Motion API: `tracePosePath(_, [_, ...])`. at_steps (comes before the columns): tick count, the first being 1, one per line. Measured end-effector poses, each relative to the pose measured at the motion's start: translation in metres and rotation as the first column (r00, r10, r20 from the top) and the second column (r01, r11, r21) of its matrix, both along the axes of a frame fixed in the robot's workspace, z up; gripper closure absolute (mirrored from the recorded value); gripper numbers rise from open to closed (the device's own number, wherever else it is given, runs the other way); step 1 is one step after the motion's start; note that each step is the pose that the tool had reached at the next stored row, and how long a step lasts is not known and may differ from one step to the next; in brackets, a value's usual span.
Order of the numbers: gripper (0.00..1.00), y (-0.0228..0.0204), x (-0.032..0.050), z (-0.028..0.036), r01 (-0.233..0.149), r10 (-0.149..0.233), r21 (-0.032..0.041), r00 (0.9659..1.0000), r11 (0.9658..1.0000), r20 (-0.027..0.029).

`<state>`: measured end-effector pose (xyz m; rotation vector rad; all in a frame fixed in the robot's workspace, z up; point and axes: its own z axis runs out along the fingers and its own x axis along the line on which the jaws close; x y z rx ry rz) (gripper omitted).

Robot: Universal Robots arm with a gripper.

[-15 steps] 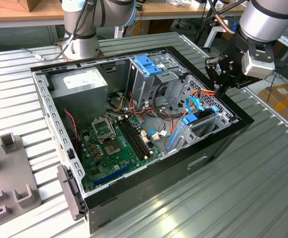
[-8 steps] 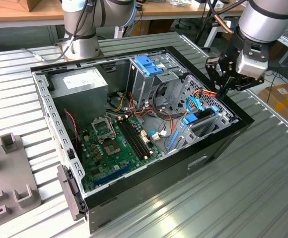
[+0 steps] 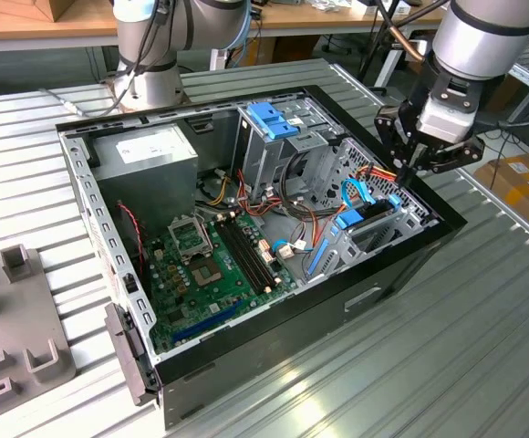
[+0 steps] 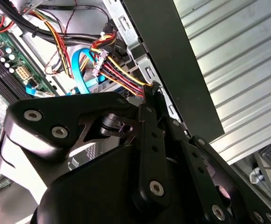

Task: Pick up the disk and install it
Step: 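Insert the second disk wire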

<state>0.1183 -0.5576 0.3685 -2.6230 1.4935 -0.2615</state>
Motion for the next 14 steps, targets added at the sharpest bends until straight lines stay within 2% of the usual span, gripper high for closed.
tracePosePath(14, [0.84, 0.0027, -0.0018, 0.0011, 0.013, -0.013, -0.0003, 0.9999, 0.9999, 0.0001])
